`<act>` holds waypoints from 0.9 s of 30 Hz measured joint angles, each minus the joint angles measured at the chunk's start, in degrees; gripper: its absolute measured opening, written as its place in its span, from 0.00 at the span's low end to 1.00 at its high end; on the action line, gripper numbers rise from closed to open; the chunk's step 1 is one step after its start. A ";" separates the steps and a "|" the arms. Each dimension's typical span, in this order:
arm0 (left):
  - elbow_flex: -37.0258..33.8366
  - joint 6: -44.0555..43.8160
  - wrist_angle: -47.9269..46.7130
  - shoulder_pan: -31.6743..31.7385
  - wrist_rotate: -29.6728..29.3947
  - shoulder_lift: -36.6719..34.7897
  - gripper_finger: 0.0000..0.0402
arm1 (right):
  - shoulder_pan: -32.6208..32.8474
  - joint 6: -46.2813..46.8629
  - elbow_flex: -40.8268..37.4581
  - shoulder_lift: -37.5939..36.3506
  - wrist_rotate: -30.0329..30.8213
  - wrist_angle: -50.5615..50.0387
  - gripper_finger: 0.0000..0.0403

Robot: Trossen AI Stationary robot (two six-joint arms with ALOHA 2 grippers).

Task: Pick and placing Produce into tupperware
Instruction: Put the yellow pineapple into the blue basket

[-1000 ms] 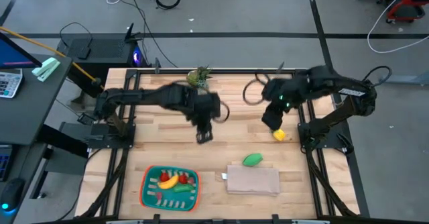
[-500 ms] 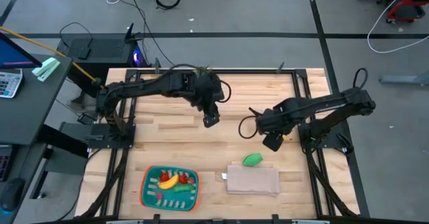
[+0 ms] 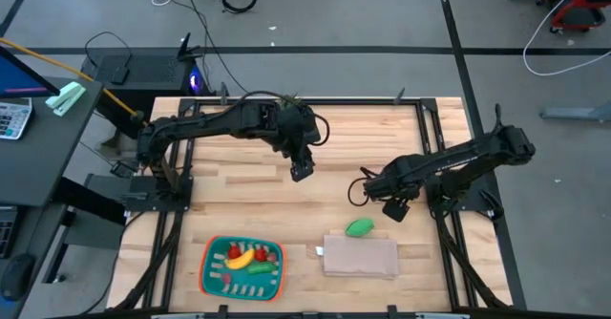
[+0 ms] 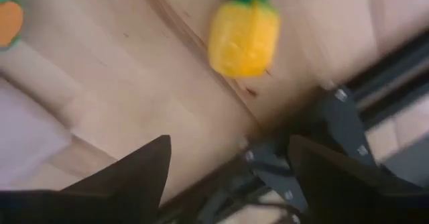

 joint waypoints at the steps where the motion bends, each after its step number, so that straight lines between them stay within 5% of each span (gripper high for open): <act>1: 0.01 0.00 -0.01 0.02 -0.01 0.00 0.44 | 0.01 -0.45 -1.00 0.00 0.24 1.57 0.77; 16: 0.01 -0.06 -0.07 0.02 -0.04 0.00 0.43 | -5.54 -1.32 -11.82 0.00 2.87 16.25 0.79; 27: 0.01 -0.25 -0.10 0.02 -0.02 0.00 0.43 | -7.93 -2.27 -12.55 0.00 6.45 18.71 0.79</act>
